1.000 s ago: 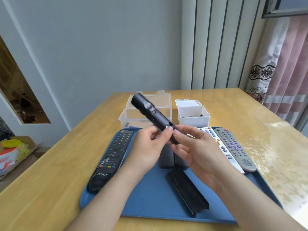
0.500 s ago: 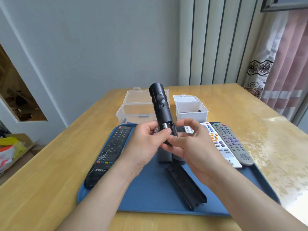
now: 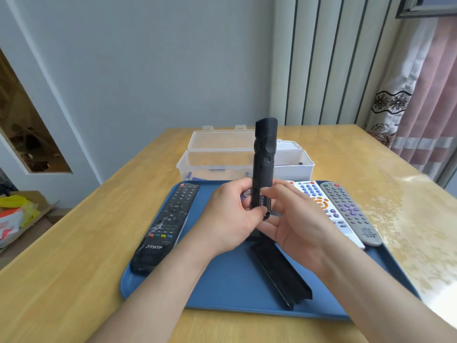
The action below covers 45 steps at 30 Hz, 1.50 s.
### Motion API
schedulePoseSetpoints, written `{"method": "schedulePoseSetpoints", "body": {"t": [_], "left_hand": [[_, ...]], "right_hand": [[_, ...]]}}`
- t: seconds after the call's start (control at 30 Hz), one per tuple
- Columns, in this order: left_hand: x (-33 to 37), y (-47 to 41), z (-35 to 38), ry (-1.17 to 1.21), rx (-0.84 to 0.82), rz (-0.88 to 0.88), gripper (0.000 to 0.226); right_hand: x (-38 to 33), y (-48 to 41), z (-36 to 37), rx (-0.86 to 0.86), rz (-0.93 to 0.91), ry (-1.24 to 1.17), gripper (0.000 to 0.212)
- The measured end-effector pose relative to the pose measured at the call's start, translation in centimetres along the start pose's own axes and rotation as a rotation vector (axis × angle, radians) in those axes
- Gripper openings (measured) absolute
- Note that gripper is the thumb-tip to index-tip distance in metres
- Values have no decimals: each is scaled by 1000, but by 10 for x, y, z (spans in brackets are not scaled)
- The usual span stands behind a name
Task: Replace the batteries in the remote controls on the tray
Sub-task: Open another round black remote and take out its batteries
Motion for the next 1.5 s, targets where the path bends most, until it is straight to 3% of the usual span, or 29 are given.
{"method": "schedulePoseSetpoints", "body": {"t": [0.37,0.57,0.73,0.9,1.07,1.2,1.27,1.33,1.43,1.5], "left_hand": [[5,1,7,-165,10,121,24],[17,7,7,-255,107,210,59],[25,12,-3,-323,259,263,59],[23,9,0,-410,245,308,69],[22,8,3,-421,189,359,57],[23,7,-5,-410,279,392,44],[22,8,-10,-364,328,357,32],[10,5,-13,-211,330,210,21],[-18,-1,-8,266,237,-101,21],[-22,-1,-5,458,179,-207,20]], "right_hand": [[5,0,-4,51,54,-9,34],[0,2,-1,17,62,-7,33],[-1,2,2,-13,58,-28,24],[1,2,0,32,52,-4,18],[-8,5,0,35,-43,82,21],[-14,7,2,25,-97,163,24],[-15,7,1,44,-109,179,25],[-17,7,-4,112,-117,232,27],[-28,7,-19,255,-134,309,22],[-40,9,-29,297,-164,294,17]]}}
Point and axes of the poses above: each hand's wrist, its own y-axis away from the middle knuckle, its own z-axis out of the palm, x = y × z, the point moved 8 cm from there along -y, towards the middle knuckle, and after that the axes turned 4 degrees about z, right-handed, at the moved point
